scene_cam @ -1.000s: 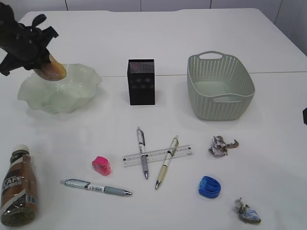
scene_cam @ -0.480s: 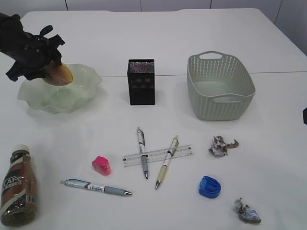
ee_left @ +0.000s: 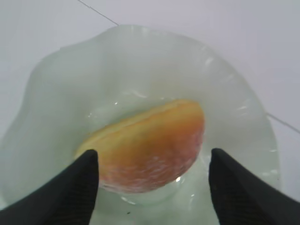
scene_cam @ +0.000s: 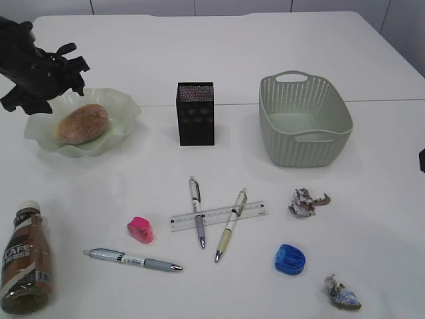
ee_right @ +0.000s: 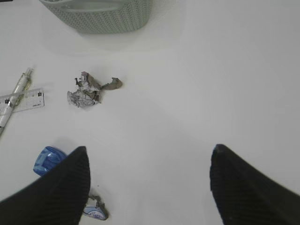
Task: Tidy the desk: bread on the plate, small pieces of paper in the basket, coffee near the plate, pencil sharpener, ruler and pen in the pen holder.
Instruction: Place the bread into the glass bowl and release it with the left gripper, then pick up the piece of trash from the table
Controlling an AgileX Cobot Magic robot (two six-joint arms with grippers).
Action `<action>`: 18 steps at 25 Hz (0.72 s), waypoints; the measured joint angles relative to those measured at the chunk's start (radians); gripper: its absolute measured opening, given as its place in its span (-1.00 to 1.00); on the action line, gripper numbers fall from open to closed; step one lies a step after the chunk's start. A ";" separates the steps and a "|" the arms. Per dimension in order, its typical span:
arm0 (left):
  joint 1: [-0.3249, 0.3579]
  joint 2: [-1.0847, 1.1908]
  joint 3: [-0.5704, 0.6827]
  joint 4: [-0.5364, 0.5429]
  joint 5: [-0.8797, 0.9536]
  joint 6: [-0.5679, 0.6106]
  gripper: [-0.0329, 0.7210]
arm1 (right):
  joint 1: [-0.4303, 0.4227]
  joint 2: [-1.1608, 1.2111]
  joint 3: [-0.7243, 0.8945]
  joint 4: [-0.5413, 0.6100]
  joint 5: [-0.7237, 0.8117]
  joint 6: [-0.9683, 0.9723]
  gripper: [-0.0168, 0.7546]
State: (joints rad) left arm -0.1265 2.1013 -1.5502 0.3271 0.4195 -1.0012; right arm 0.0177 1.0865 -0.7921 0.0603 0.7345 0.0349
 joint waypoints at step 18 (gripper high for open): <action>0.000 -0.205 -0.002 -0.279 0.418 0.779 0.44 | 0.000 0.000 0.000 0.000 0.002 0.000 0.56</action>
State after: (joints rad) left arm -0.1265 1.8962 -1.5526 0.0480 0.8370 -0.2222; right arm 0.0177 1.0865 -0.7921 0.0603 0.7364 0.0349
